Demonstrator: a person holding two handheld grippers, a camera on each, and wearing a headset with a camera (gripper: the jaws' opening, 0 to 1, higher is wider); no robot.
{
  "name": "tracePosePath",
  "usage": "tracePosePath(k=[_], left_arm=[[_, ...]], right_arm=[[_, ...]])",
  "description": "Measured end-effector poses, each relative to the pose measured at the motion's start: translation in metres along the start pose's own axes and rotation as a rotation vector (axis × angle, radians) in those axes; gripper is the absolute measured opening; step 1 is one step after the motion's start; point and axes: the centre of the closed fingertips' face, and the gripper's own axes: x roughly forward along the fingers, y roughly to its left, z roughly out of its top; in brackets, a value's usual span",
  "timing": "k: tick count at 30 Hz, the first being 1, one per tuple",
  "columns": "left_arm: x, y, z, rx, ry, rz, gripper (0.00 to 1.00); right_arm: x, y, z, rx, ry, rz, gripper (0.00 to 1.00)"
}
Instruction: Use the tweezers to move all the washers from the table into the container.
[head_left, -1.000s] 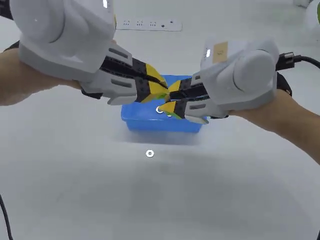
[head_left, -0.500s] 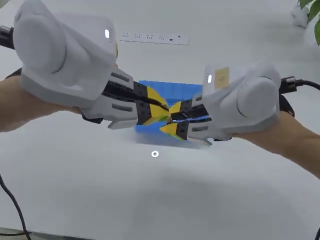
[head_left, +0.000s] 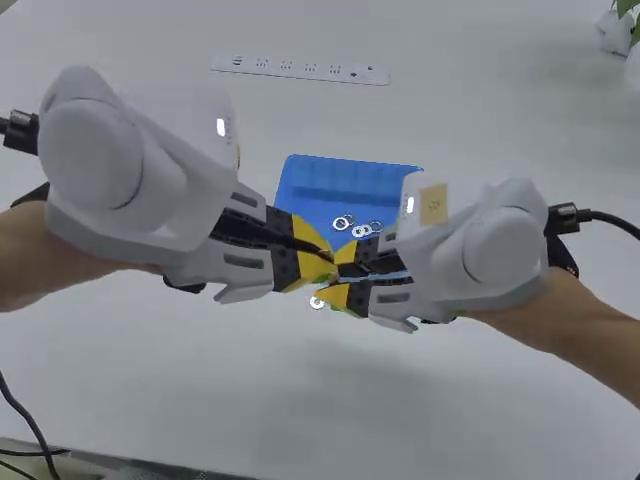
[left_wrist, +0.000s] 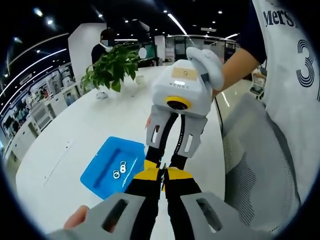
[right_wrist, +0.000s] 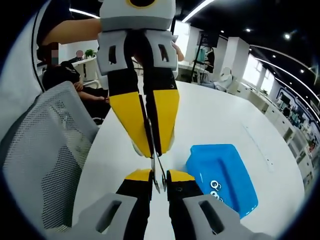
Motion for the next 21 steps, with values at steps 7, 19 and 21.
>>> tracePosePath(k=[7, 19, 21], left_arm=[[0.003, -0.003, -0.011, -0.035, 0.002, -0.006, 0.07], [-0.001, 0.011, -0.025, -0.065, 0.011, 0.002, 0.07], [-0.001, 0.014, -0.027, -0.068, 0.013, 0.001, 0.07]], right_arm=[[0.009, 0.007, -0.007, 0.03, 0.008, 0.022, 0.12], [0.026, 0.0, -0.005, 0.052, 0.003, 0.011, 0.12], [0.028, -0.002, -0.005, 0.063, 0.002, 0.013, 0.13]])
